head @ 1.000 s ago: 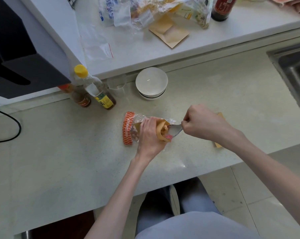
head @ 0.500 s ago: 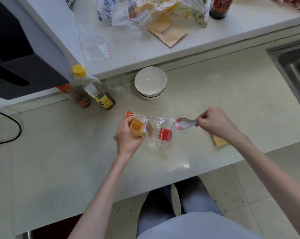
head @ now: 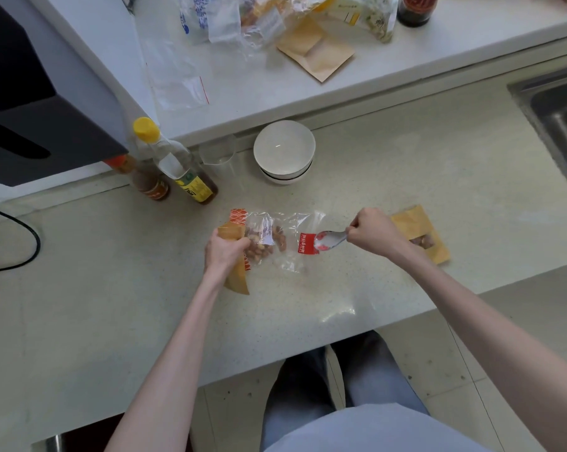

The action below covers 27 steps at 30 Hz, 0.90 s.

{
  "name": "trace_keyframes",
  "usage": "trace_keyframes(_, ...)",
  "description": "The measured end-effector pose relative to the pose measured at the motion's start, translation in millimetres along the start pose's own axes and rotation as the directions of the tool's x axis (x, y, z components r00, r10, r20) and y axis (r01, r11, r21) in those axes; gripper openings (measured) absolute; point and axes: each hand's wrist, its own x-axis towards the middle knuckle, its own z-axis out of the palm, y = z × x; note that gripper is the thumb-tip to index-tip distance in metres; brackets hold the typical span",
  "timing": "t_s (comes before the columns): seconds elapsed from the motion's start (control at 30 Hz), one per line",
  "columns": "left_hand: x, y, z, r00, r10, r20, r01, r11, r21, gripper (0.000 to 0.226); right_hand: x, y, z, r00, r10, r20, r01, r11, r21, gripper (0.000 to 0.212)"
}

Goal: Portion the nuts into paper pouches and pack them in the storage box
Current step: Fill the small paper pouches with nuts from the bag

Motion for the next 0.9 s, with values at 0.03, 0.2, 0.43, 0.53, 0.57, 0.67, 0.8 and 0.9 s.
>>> trace_keyframes(0.03,2.1,-0.8,-0.4,1.000,-0.019,-0.002,0.019,1.000,-0.020,0.040,0.8,-0.9,-1.5,1.000,-0.017,-0.018,0.016,1.000,-0.013,0.027)
trace_keyframes(0.2,4.6,-6.3,1.4,0.999,-0.045,0.010,0.045,0.999,-0.028,0.036,0.4,2.7,-1.2,1.000,-0.023,0.015,0.024,0.997,-0.076,0.021)
trace_keyframes(0.43,3.1,-13.7,2.7,0.997,-0.075,0.005,0.075,0.995,-0.072,0.035,7.5,-1.5,15.2,0.997,-0.007,-0.075,0.004,0.999,-0.038,0.032)
trace_keyframes(0.53,3.1,-16.3,3.3,0.997,-0.070,0.027,0.072,0.996,-0.053,0.036,10.3,0.2,17.7,0.999,0.025,-0.047,-0.024,0.999,0.024,0.024)
trace_keyframes(0.57,2.5,-16.0,5.0,0.997,-0.071,0.043,0.073,0.997,-0.040,0.039,10.1,-0.9,20.3,1.000,0.022,0.006,-0.023,0.999,0.046,0.022)
trace_keyframes(0.67,-5.4,-9.1,13.7,0.994,-0.061,0.086,0.065,0.997,-0.049,0.045,9.2,-7.8,28.2,0.993,-0.038,0.112,0.027,0.995,0.096,0.024)
trace_keyframes(0.8,-22.6,3.7,18.1,0.992,0.113,0.050,-0.104,0.981,-0.164,0.040,10.6,-17.4,18.8,0.995,-0.096,-0.007,0.095,0.968,0.231,0.025)
trace_keyframes(0.9,-32.8,2.9,16.3,0.976,0.215,0.031,-0.202,0.951,-0.234,0.032,5.7,-21.3,7.8,0.991,-0.123,-0.059,0.133,0.965,0.226,0.026)
